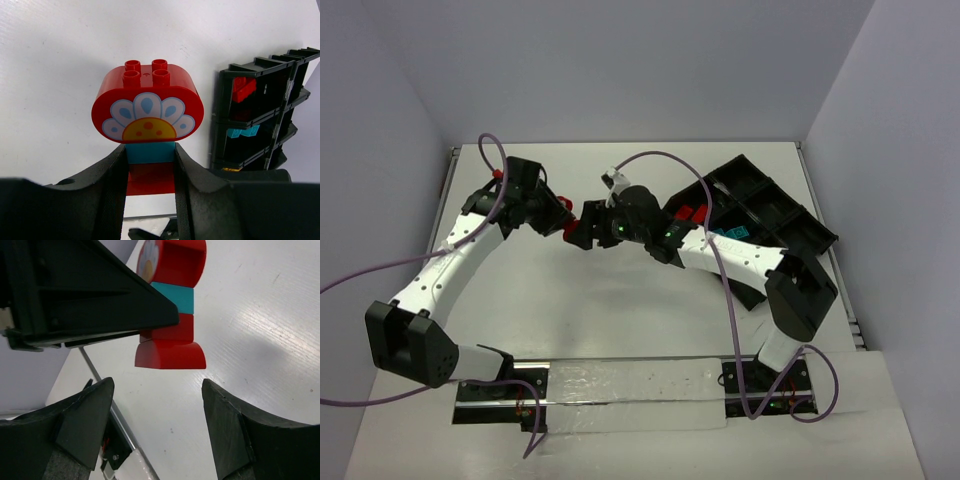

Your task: Sort the legos into containers by color

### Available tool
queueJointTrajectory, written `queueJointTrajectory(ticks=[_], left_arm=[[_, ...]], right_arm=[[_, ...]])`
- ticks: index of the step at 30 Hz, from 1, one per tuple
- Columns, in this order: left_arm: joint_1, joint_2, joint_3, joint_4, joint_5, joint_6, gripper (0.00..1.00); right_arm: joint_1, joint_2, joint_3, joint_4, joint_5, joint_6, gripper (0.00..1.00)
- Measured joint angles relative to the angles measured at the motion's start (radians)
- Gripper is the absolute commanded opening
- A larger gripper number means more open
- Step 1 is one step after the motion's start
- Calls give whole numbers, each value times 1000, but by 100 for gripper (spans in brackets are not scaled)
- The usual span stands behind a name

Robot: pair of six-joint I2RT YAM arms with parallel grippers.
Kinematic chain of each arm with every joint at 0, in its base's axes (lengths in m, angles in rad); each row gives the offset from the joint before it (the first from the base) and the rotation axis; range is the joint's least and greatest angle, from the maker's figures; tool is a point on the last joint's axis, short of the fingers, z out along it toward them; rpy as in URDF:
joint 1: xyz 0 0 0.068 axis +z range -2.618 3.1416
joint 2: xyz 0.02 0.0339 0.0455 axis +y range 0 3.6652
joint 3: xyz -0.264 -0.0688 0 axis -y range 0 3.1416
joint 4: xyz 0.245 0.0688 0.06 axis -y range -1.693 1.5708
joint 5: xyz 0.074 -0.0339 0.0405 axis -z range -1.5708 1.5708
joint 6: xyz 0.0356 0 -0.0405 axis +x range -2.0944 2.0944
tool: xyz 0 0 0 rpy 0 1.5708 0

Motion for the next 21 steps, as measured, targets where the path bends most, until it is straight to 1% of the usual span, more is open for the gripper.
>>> queueJointTrajectory(ticks=[6, 11, 13, 18, 20, 21], left_arm=[[3, -3, 0, -5, 0, 10, 0], [7, -3, 0, -6, 9, 16, 0], [8, -3, 0, -6, 12, 18, 0], [13, -10, 0, -7, 10, 23, 0], [15, -16, 0, -8, 11, 26, 0], [16, -19, 0, -8, 11, 28, 0]], right_arm=[[-12, 26, 4, 9, -11, 8, 77], [-22, 34, 4, 69, -62, 13, 74], [-24, 40, 5, 88, -79, 14, 71], [-30, 59, 10, 109, -104, 15, 56], [-33, 73, 21, 112, -113, 17, 53], [-34, 81, 25, 115, -118, 19, 54]])
